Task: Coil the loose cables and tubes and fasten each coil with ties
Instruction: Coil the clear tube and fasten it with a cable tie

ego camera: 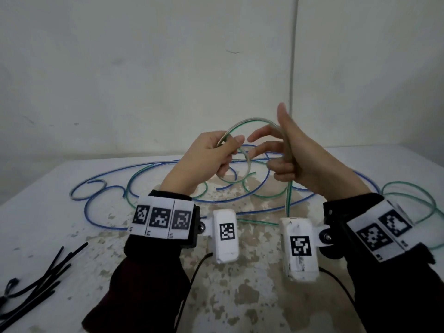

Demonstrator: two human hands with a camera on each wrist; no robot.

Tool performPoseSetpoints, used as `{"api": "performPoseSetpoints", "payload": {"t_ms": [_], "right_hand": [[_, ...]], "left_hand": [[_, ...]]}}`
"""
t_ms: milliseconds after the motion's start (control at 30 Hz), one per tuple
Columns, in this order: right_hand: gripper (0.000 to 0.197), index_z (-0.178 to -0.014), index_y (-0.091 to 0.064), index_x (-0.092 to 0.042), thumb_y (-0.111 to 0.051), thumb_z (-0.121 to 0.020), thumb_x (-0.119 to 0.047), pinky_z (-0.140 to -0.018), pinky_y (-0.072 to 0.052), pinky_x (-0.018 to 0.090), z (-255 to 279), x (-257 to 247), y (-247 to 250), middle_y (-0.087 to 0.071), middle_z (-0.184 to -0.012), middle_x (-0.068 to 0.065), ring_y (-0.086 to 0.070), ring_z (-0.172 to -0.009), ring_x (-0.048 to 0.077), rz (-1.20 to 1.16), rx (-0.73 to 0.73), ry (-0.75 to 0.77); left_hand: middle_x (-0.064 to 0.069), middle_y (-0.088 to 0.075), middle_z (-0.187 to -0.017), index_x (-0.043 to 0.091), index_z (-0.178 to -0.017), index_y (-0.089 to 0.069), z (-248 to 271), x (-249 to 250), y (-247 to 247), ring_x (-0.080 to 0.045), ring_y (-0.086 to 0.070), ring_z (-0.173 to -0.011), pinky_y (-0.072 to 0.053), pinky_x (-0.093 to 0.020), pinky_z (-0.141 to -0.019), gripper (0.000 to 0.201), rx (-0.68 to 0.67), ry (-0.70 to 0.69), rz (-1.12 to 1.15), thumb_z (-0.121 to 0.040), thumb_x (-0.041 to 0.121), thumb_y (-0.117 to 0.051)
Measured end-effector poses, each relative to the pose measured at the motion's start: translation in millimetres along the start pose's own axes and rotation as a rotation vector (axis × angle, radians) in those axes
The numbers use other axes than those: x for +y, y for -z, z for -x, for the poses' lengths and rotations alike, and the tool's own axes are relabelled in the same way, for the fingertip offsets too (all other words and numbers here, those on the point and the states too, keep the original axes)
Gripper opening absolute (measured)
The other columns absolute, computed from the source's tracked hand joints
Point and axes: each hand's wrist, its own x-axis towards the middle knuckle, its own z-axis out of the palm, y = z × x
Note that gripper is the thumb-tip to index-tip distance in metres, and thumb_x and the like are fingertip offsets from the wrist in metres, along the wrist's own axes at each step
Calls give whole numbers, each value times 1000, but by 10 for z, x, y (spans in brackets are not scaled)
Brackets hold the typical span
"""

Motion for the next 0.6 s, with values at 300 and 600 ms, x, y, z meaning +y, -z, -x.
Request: {"api": "performPoseSetpoints", "payload": {"t_ms": [300, 600], "right_hand": [[33, -98, -65, 0, -36, -102, -17, -42, -24, 16, -44, 86, 61, -40, -54, -2, -27, -47, 8, 64, -79, -2], [36, -74, -54, -16, -36, -102, -29, -43, -23, 16, -77, 120, -123, -51, -74, -1, -40, -51, 5, -105, -89, 3]], "left_hand": [[13, -27, -48, 11, -71, -36, -16, -7, 118, -6, -24, -40, -21, -21, -41, 34, 58, -105, -26, -102, 22, -39], [3, -35, -59, 15, -73, -32, -112, -37, -137, -19, -39, -52, -34, -26, -42, 33, 300, -172, -1, -104, 25, -32]]}}
